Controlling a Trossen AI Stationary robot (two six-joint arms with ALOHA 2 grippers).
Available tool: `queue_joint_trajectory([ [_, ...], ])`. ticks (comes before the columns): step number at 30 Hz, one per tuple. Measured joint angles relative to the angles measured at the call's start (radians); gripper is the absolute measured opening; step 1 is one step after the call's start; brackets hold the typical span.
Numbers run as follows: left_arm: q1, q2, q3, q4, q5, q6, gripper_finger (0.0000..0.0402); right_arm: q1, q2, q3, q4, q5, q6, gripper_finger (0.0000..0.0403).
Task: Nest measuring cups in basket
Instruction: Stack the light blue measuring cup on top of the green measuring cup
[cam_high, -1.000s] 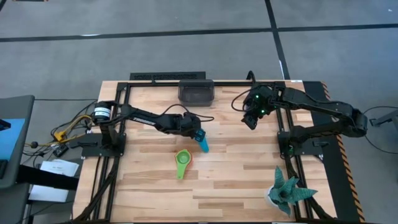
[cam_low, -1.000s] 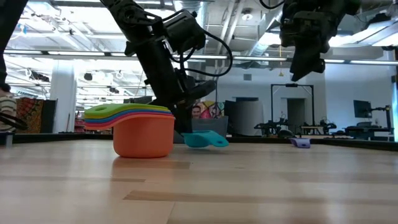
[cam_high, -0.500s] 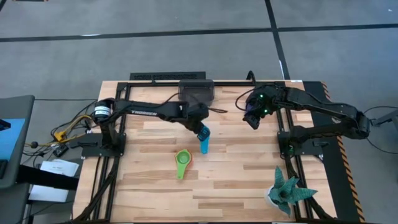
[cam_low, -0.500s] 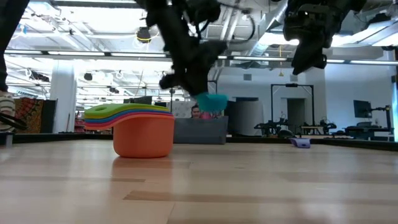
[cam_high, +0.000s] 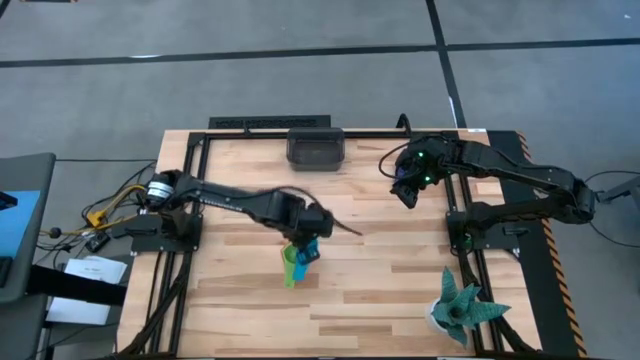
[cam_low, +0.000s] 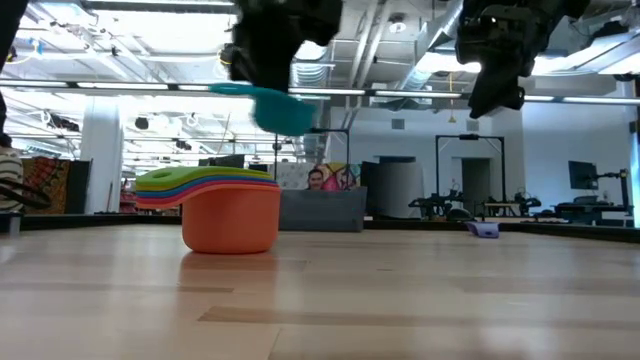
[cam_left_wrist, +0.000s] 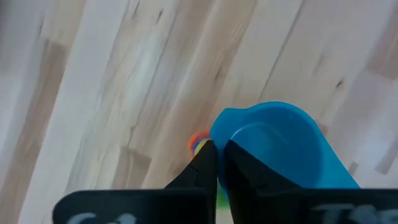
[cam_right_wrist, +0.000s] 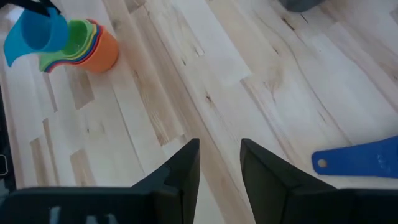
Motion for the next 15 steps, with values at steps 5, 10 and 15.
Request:
queue_joint_trajectory([
  [5, -0.04, 0.0, 0.0, -0.059, -0.024, -0.052, 0.0002, 0.0, 0.003, 0.0, 0.017, 0.0, -0.022, 0.0133],
  [10, -0.057, -0.002, 0.0, -0.062, -0.057, -0.063, 0.0001, 0.0, 0.003, 0.0, 0.016, -0.007, -0.017, 0.0132],
  [15, -0.063, -0.036, -0.058, -0.04, -0.08, -0.06, 0.0001, 0.011, 0.003, 0.0, 0.015, -0.037, 0.002, 0.0129],
])
